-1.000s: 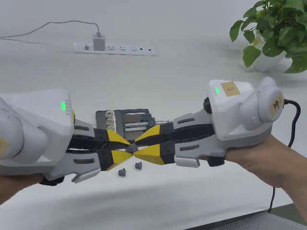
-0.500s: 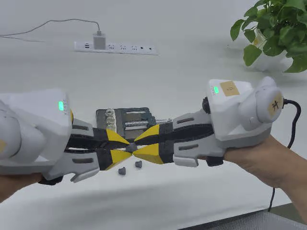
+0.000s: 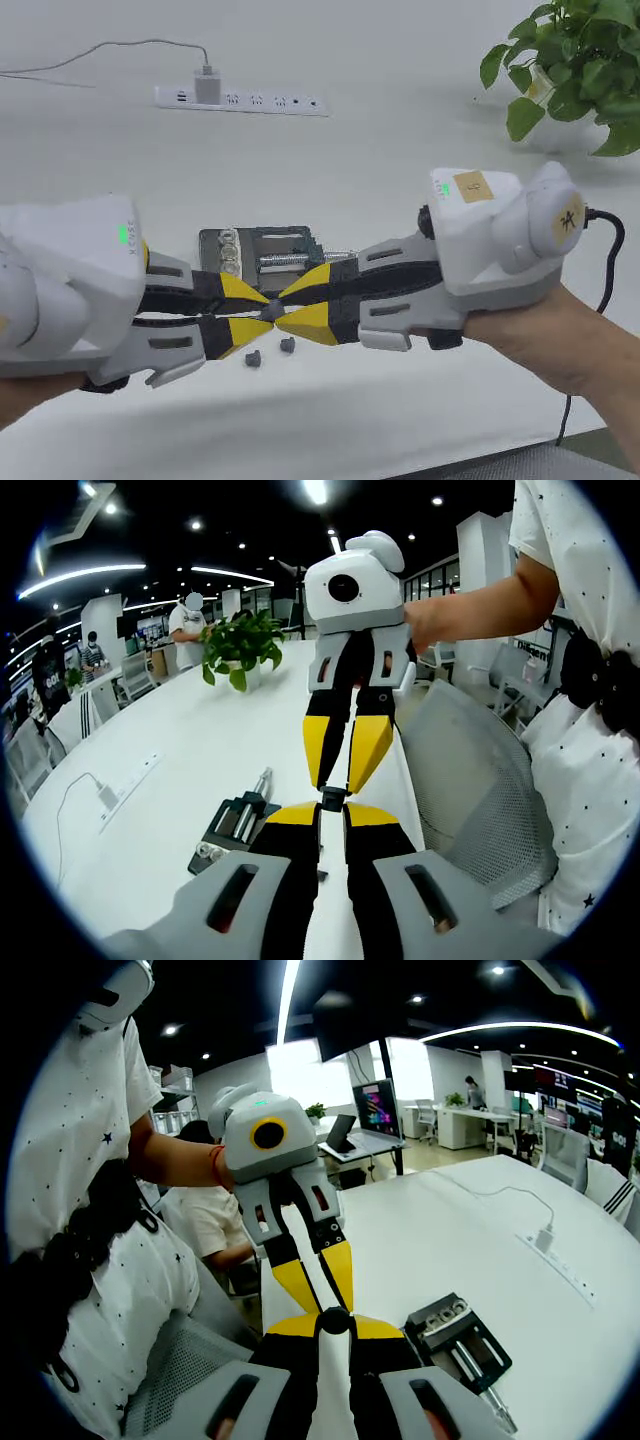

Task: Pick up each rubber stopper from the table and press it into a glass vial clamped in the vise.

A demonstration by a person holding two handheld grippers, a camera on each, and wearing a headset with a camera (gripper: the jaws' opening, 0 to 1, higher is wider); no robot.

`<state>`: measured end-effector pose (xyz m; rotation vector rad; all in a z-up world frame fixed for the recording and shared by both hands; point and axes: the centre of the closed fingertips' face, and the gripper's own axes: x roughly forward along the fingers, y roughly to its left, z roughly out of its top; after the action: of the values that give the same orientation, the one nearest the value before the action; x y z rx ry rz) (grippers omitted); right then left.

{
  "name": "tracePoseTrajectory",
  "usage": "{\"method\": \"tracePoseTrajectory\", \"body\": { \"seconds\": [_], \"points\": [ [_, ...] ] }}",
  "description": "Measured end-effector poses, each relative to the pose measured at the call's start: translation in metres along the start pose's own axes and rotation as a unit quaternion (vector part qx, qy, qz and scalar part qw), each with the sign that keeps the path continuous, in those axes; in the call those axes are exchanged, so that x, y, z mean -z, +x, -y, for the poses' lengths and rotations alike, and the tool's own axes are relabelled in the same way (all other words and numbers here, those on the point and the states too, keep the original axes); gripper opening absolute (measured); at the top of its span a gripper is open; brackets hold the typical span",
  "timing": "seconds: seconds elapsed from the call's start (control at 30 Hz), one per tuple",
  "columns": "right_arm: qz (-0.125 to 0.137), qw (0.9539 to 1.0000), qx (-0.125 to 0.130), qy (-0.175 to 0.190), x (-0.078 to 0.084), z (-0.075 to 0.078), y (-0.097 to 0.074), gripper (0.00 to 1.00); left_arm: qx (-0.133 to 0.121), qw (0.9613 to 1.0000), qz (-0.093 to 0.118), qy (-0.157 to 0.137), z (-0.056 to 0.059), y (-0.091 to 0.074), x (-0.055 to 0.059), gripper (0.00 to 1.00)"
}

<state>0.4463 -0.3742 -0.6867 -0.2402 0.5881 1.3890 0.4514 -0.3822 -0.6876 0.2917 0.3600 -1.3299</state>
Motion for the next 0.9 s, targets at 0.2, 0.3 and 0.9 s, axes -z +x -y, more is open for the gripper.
{"method": "tracePoseTrajectory", "body": {
  "seconds": [0.2, 0.3, 0.9],
  "points": [
    [0.000, 1.0000, -0.002, 0.001, -0.003, 0.003, 0.002, 0.05, -0.005, 0.9999, 0.010, -0.007, -0.002, -0.004, 0.000, 0.09],
    [-0.001, 1.0000, -0.002, 0.000, -0.006, 0.005, 0.002, 0.05, -0.012, 0.9998, 0.012, -0.013, -0.004, -0.006, 0.002, 0.10],
    [-0.012, 0.9996, 0.024, 0.002, -0.018, 0.041, 0.007, 0.05, -0.074, 0.9963, 0.004, -0.042, -0.035, -0.027, 0.034, 0.30]
  ]
}}
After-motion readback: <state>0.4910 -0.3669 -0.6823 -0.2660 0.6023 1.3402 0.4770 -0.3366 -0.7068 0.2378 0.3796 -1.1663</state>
